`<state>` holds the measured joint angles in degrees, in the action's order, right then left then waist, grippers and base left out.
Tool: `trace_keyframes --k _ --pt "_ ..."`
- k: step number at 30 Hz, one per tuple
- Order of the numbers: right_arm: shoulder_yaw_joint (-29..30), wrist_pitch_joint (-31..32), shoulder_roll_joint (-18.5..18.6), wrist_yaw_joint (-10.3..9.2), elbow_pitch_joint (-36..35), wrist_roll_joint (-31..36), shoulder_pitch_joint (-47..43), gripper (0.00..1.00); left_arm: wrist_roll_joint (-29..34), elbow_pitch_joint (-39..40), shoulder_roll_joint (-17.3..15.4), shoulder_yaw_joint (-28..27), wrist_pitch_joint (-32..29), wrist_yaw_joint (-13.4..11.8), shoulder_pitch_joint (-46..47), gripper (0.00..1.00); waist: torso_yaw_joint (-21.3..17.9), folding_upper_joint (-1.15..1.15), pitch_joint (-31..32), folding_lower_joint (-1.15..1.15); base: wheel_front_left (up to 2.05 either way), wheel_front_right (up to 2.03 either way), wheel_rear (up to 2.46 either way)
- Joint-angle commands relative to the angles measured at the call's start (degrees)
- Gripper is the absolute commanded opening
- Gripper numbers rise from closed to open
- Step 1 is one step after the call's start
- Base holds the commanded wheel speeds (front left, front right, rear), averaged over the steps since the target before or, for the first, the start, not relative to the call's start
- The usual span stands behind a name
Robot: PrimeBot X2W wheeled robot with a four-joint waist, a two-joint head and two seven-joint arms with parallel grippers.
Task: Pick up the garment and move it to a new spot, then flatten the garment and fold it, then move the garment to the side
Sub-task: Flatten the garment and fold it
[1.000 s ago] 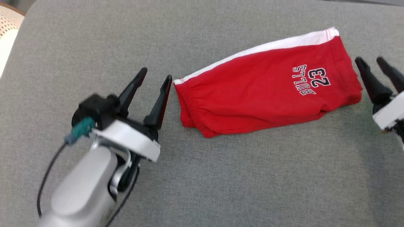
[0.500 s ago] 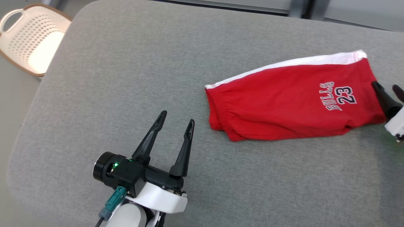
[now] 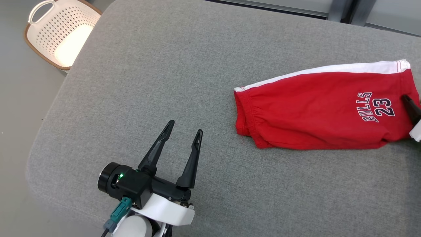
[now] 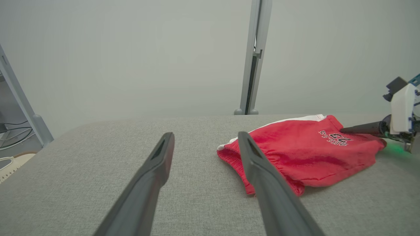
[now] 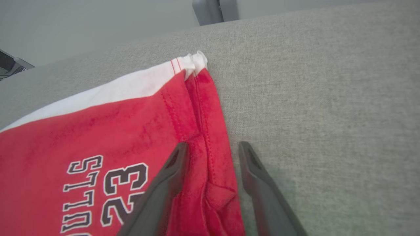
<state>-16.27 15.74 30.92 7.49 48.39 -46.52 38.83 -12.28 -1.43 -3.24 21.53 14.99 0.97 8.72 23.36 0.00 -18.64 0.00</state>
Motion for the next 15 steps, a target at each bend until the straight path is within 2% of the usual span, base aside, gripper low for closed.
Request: trace_keyframes --k 1,10,15 --pt "-0.92 0.49 -1.24 -0.02 0.76 0.08 -1.11 0.00 0.33 -0.08 -0.19 -0.33 0.23 0.32 -0.12 1.00 -0.25 0.00 -0.10 0.00 0.00 0.00 0.00" --pt "-2.40 -3.47 -0.28 -0.02 -3.58 -1.90 -0.98 0.00 1.56 -0.06 0.10 -2.15 0.23 1.59 0.12 1.00 -4.62 0.00 0.53 0.00 0.00 0.00 0.00" --pt "-2.83 -4.77 2.00 -0.02 -5.23 -3.00 -1.88 0.00 2.37 -0.09 0.16 -3.09 0.24 1.95 -0.41 1.00 -8.16 0.00 1.85 0.00 0.00 0.00 0.00"
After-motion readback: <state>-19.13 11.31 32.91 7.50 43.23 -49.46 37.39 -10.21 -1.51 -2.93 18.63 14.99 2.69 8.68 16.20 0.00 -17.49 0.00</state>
